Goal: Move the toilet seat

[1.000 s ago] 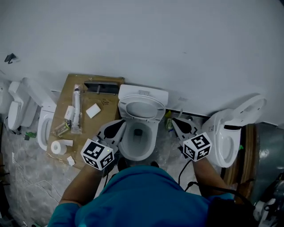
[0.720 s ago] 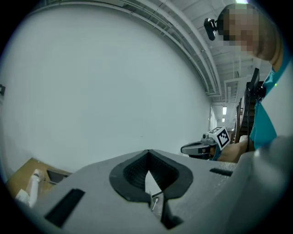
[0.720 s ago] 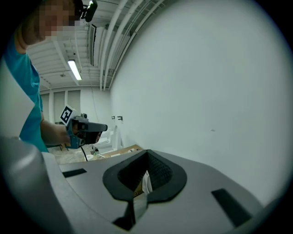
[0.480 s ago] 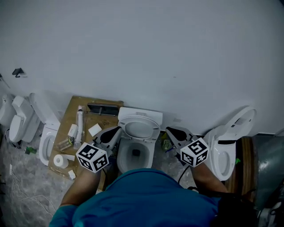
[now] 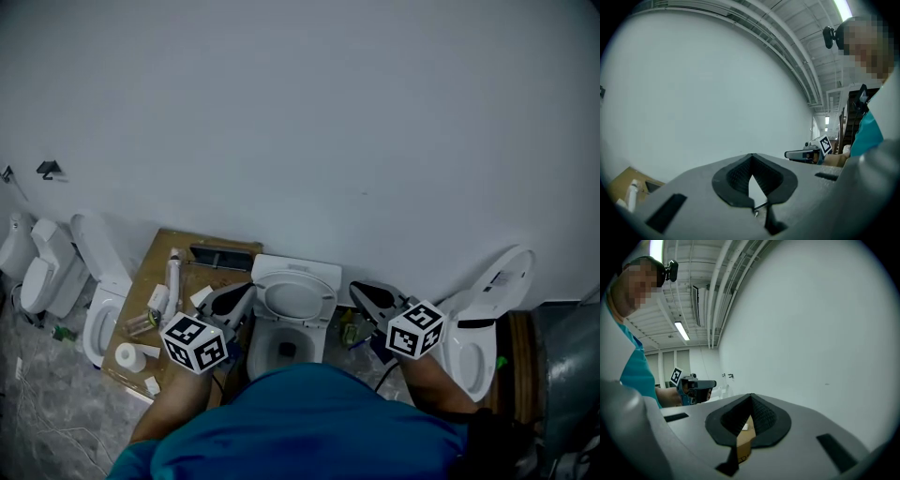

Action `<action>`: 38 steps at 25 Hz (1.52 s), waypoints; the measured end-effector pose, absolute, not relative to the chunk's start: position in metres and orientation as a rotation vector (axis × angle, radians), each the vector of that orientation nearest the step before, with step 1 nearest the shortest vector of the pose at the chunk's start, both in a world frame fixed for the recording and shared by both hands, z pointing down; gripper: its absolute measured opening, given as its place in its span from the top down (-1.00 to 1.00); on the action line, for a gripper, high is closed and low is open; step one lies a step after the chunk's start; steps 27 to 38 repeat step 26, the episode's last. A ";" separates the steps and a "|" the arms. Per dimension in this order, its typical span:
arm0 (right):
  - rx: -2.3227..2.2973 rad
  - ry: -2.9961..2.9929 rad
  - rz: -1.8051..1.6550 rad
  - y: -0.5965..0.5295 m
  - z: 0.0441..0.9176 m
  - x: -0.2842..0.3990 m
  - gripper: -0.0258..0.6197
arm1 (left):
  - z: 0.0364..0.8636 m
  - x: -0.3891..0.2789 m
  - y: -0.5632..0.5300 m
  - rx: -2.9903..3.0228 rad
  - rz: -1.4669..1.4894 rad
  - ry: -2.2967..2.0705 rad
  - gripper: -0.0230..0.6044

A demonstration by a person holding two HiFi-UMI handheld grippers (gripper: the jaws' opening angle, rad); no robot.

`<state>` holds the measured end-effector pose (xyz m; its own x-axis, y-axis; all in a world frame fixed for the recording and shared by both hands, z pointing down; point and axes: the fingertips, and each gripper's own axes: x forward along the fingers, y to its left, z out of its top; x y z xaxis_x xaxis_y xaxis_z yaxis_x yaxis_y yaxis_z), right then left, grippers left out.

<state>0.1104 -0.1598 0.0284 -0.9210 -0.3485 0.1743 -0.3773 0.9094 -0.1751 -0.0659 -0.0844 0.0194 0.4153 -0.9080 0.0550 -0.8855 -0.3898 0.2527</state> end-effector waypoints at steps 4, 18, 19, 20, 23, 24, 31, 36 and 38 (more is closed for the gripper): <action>0.565 -2.931 0.263 -0.156 0.031 0.111 0.92 | 0.022 -0.062 -0.083 2.427 -0.137 -1.563 0.93; 0.569 -2.918 0.215 -0.152 0.033 0.116 0.92 | 0.027 -0.061 -0.080 2.410 -0.135 -1.559 0.93; 0.567 -2.917 0.214 -0.152 0.034 0.116 0.92 | 0.027 -0.061 -0.080 2.409 -0.135 -1.558 0.93; 0.565 -2.916 0.215 -0.153 0.034 0.115 0.92 | 0.028 -0.061 -0.081 2.409 -0.135 -1.556 0.93; 0.560 -2.912 0.214 -0.155 0.036 0.115 0.92 | 0.028 -0.061 -0.083 2.407 -0.136 -1.555 0.93; 0.558 -2.911 0.212 -0.155 0.036 0.114 0.92 | 0.028 -0.062 -0.084 2.406 -0.136 -1.555 0.93; 0.556 -2.909 0.208 -0.155 0.036 0.114 0.92 | 0.027 -0.062 -0.084 2.405 -0.137 -1.556 0.93; 0.556 -2.909 0.208 -0.155 0.036 0.114 0.92 | 0.027 -0.062 -0.084 2.405 -0.137 -1.556 0.93; 0.556 -2.909 0.208 -0.155 0.036 0.114 0.92 | 0.027 -0.062 -0.084 2.405 -0.137 -1.556 0.93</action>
